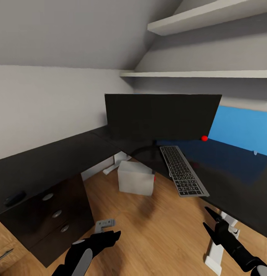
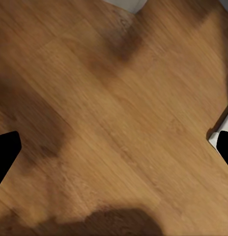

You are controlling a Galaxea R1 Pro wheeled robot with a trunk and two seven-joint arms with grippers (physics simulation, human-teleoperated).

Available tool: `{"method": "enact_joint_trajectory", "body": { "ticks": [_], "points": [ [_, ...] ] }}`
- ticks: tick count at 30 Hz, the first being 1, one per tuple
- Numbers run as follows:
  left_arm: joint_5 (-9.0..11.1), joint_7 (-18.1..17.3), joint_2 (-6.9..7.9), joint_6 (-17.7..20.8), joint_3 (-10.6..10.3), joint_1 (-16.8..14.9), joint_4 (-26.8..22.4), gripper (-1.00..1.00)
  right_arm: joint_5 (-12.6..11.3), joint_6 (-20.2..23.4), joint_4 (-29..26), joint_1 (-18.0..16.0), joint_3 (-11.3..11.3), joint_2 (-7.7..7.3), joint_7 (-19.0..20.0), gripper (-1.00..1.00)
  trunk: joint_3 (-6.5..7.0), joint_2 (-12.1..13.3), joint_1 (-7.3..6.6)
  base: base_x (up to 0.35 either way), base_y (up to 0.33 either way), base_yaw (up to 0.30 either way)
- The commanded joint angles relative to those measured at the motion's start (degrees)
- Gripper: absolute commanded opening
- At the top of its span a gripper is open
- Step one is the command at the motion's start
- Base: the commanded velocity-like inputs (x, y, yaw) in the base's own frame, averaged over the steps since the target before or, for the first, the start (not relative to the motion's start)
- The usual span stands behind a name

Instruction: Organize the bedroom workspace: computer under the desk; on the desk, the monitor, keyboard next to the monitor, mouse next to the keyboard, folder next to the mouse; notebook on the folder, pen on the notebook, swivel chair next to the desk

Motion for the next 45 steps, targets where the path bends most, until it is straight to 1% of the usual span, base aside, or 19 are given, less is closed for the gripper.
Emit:
{"method": "enact_joint_trajectory", "body": {
  "ticks": [1, 6, 7, 10, 13, 14, 15, 17, 18, 21, 24, 26, 27, 28, 29, 30, 32, 37, 45],
  "points": [
    [0.60, 0.53, -0.01, 0.16, -0.05, -0.04, -0.07, 1.00, -0.15, 0.37, -0.01, -0.06, -0.10, -0.01, 0.08, 1.00, -0.24, -0.44, 0.22, 0.000, 0.000, 0.000],
    [0.54, 0.59, -0.02, 0.16, -0.05, -0.04, -0.06, 1.00, -0.27, 0.39, -0.12, -0.01, -0.22, 0.00, 0.95, 1.00, -1.14, -2.45, 1.32, 0.000, 0.000, 0.000],
    [0.57, 0.55, -0.02, 0.16, -0.05, -0.04, -0.06, 1.00, -0.27, 0.40, -0.13, -0.01, -0.30, -0.03, 1.94, 1.00, -1.14, -2.45, 1.32, 0.000, 0.000, 0.000],
    [0.64, 0.51, -0.02, 0.16, -0.05, -0.02, -0.03, 1.00, -0.29, 0.55, -0.32, -0.04, 0.07, -0.02, 2.93, 1.00, -1.14, -2.45, 1.32, 0.000, 0.000, 0.000],
    [0.66, 0.46, 0.03, 0.16, -0.05, -0.02, 0.01, 1.00, 0.12, 0.41, -2.17, -0.05, 2.72, -0.03, 2.93, 1.00, -1.14, -2.45, 1.32, 0.000, 0.000, 0.000],
    [0.67, 0.46, 0.04, 0.16, -0.05, -0.03, 0.01, 1.00, 0.65, 0.26, -3.68, -0.07, 3.96, -0.05, 2.87, 1.00, -1.14, -2.45, 1.32, 0.000, 0.000, 0.000],
    [0.67, 0.45, 0.05, 0.16, -0.05, -0.03, 0.02, 1.00, 1.00, 0.08, -4.48, -0.07, 4.43, -0.05, 2.84, 1.00, -1.14, -2.45, 1.32, 0.000, 0.000, 0.000],
    [0.67, 0.44, 0.03, 0.13, -0.08, -0.04, 0.10, 1.00, 3.02, -1.61, -7.47, -0.06, 5.81, -0.01, 2.57, 1.00, -1.14, -2.45, 1.32, 0.000, 0.000, 0.000],
    [0.67, 0.44, 0.00, 0.10, -0.15, -0.03, 0.15, 1.00, 3.68, -2.44, -8.17, -0.09, 6.17, 0.03, 2.38, 1.00, -1.14, -2.45, 1.32, 0.000, 0.000, 0.000],
    [0.59, 0.44, 0.00, 0.08, -0.20, -0.04, 0.18, 1.00, 4.10, -3.09, -8.38, -0.34, 6.40, 0.12, 1.91, 1.00, -1.14, -2.45, 1.32, 0.000, 0.000, 0.000],
    [0.53, 0.44, 0.04, 0.08, -0.17, -0.04, 0.19, 1.00, 4.24, -3.59, -7.25, -0.78, 6.50, 0.34, 0.82, 1.00, -1.14, -2.45, 1.32, 0.000, 0.000, 0.000],
    [0.52, 0.44, 0.05, 0.08, -0.15, -0.03, 0.20, 1.00, 4.31, -4.47, -5.09, -2.29, 6.54, 0.52, -0.02, 1.00, -1.14, -2.45, 1.32, 0.000, 0.000, 0.000],
    [0.51, 0.44, 0.07, 0.07, -0.15, -0.03, 0.20, 1.00, 4.33, -4.76, -4.21, -3.11, 6.55, 0.54, -0.21, 1.00, -1.14, -2.45, 1.32, 0.000, 0.000, 0.000],
    [0.50, 0.44, 0.11, 0.07, -0.15, -0.02, 0.20, 1.00, 4.40, -5.36, -1.51, -5.62, 6.57, 0.58, -0.54, 1.00, -1.14, -2.45, 1.32, 0.000, 0.000, 0.000],
    [0.50, 0.44, 0.12, 0.07, -0.14, -0.03, 0.20, 1.00, 4.42, -5.49, -0.65, -6.38, 6.57, 0.59, -0.61, 1.00, -1.14, -2.45, 1.32, 0.000, 0.000, 0.000],
    [0.50, 0.44, 0.14, 0.07, -0.10, -0.03, 0.20, 1.00, 4.45, -5.78, 1.53, -8.11, 6.58, 0.64, -0.75, 1.00, -1.14, -2.45, 1.32, 0.000, 0.000, 0.000],
    [0.50, 0.44, 0.14, 0.07, -0.08, -0.04, 0.20, 1.00, 4.46, -5.94, 2.83, -9.04, 6.58, 0.67, -0.80, 1.00, -1.14, -2.45, 1.32, 0.000, 0.000, 0.000],
    [0.50, 0.44, 0.15, 0.07, 0.01, -0.04, 0.20, 1.00, 4.60, -6.18, 4.08, -9.86, 6.64, 0.77, -0.73, 1.00, -1.14, -2.45, 1.32, 0.000, 0.000, 0.000],
    [0.55, 0.44, 0.15, 0.03, 0.04, -0.04, 0.20, 1.00, 4.79, -6.24, 4.33, -10.02, 6.92, 0.78, -0.71, 1.00, -1.14, -2.45, 1.32, 0.005, 0.000, 0.000]
  ]
}}
